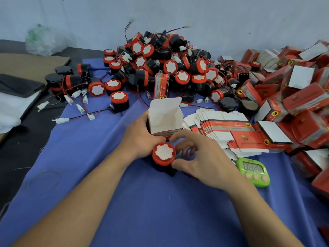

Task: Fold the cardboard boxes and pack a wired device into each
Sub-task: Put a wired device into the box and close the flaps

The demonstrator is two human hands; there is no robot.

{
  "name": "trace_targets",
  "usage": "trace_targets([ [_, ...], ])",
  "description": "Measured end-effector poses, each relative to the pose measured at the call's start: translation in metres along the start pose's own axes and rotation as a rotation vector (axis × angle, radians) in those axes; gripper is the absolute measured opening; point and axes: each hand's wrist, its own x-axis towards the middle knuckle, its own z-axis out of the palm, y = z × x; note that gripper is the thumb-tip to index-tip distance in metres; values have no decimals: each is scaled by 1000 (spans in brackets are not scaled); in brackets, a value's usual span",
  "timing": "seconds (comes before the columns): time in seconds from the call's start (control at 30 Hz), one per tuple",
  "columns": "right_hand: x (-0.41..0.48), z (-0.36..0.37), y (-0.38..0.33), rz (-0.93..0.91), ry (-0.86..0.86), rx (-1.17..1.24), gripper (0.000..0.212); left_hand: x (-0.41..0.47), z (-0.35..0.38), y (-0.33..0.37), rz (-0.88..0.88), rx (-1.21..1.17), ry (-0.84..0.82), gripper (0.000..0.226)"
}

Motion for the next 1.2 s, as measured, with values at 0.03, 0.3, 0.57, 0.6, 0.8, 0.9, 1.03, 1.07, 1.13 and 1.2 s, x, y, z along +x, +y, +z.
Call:
trace_targets([
  [0.03,-1,0,0,9,-28,-15,62,-1,0,1,5,-1,-2,72],
  [0.3,-6,35,-24,-85,65,27,64,-4,0,6,26,-69,-11,87],
  [0.57,-3,-5,-29,-177,606,-56,59,-2,3,2,57,-73,-101,75],
  [0.6,1,-7,-34,-199,598,-158,60,-1,4,2,72,-56,-114,73],
  [0.8,21,-5,-61,-173,304,-515,65,3,6,-2,113,104,-171,84],
  [0.9,27,-6,-74,-156,200,-657,50,5,5,-1,130,217,-167,63],
  [1.03,28,4,-88,-180,98,-790,32,-2,3,9,197,238,-181,47],
  [1.07,29,3,-90,-189,120,-795,27,-3,2,11,195,219,-183,51],
  [1.13,33,0,-91,-239,186,-840,22,-4,2,15,186,237,-189,55],
  [1.2,39,-3,-88,-241,183,-833,29,-1,3,13,167,274,-195,48],
])
